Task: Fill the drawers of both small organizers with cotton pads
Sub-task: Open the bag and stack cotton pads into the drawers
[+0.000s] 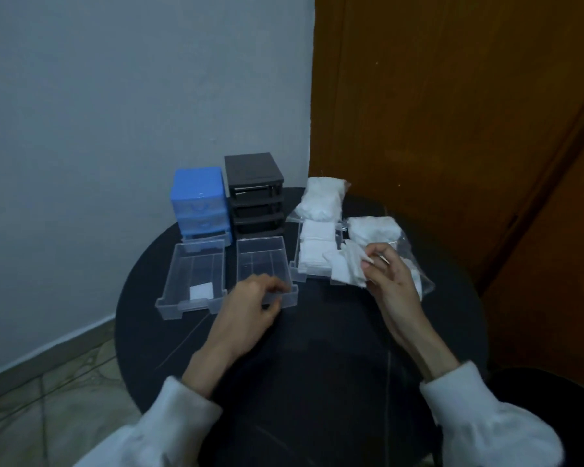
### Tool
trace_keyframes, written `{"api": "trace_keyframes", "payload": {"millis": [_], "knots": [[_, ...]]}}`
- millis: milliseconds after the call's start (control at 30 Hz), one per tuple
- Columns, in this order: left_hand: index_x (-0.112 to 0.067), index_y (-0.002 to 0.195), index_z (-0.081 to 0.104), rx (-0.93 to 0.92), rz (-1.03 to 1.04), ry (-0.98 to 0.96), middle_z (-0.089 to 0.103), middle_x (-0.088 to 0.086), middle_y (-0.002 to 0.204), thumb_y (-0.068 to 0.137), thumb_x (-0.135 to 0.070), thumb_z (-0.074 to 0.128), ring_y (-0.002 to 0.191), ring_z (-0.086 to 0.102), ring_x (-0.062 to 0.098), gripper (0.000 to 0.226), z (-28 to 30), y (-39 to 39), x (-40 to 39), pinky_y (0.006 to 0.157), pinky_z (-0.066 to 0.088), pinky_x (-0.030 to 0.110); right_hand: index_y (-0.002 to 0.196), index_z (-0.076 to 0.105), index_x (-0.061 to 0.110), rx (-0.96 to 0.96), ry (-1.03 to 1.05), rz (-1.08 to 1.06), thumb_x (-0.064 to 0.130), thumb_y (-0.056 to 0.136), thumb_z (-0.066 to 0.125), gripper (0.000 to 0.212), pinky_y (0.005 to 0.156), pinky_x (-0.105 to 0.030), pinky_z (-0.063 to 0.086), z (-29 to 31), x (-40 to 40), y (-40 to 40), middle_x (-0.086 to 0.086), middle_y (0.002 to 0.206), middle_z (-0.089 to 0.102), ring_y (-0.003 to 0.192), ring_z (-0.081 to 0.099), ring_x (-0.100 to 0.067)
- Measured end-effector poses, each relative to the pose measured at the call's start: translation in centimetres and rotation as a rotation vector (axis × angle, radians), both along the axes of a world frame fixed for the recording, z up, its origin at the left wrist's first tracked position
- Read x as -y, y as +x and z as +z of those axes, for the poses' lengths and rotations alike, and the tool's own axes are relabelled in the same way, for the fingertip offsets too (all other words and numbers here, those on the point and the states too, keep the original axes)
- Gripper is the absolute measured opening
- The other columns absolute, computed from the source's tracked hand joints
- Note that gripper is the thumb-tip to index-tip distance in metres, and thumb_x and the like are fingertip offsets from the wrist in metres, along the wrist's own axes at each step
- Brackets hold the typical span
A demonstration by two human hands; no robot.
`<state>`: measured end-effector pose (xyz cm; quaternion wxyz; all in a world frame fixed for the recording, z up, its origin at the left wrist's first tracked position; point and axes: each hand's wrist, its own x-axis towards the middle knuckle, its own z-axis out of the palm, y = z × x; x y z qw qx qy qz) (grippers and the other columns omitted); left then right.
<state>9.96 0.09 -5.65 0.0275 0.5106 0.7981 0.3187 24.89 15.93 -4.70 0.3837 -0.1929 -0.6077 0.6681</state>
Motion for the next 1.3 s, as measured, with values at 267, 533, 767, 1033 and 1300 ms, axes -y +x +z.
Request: {"api": "trace_keyframes", "payload": {"millis": [267,533,767,1033,1300], "knots": [[-0.030,0.103,0.068,0.135,-0.115,-0.060,0.061,-0.017,0.103,0.086,-0.014,0.062,0.096,0.054,-0.005,0.024,0.6,1.9,1.4,0.081,0.042,0.007,0.096,0.055,0.018,0.033,0.017,0.065,-0.002,0.091,0.047,0.022,0.072,-0.018,0.052,0.4,1.2,-0.4,0.001,0.100,0.062,0.090,0.061,-0.009],[-0.025,0.097,0.070,0.415,-0.181,0.034,0.069,-0.011,0.096,0.089,-0.014,0.062,0.089,0.062,-0.005,0.016,1.7,2.2,1.9,0.078,0.046,0.007,0.077,0.055,0.013,0.099,0.259,0.100,-0.011,0.086,0.048,0.026,0.083,-0.023,0.047,0.4,1.9,-0.8,0.009,0.082,0.059,0.088,0.058,-0.005],[-0.026,0.090,0.066,0.467,-0.057,0.482,0.063,-0.014,0.096,0.086,-0.027,0.062,0.093,0.058,0.001,0.005,3.8,2.0,2.2,0.078,0.048,0.016,0.076,0.057,0.007,0.028,0.344,0.145,-0.014,0.083,0.053,0.022,0.078,-0.011,0.047,1.3,3.0,-0.9,0.007,0.084,0.064,0.089,0.060,0.004],[-0.036,0.079,0.063,0.325,0.125,0.374,0.050,-0.018,0.110,0.074,-0.038,0.073,0.109,0.041,-0.006,0.012,3.2,3.0,1.5,0.086,0.032,0.014,0.077,0.062,0.007,-0.033,0.440,0.118,-0.010,0.080,0.061,0.017,0.082,-0.017,0.048,1.3,3.7,-1.4,0.011,0.089,0.066,0.095,0.062,-0.005],[-0.023,0.088,0.067,0.289,0.015,0.428,0.066,-0.015,0.095,0.083,-0.016,0.068,0.096,0.059,-0.001,0.008,4.2,1.9,1.8,0.088,0.047,0.018,0.077,0.063,0.007,0.014,0.401,0.181,-0.017,0.079,0.057,0.025,0.079,-0.016,0.049,1.6,4.0,-1.2,0.010,0.087,0.067,0.093,0.062,-0.004]]}}
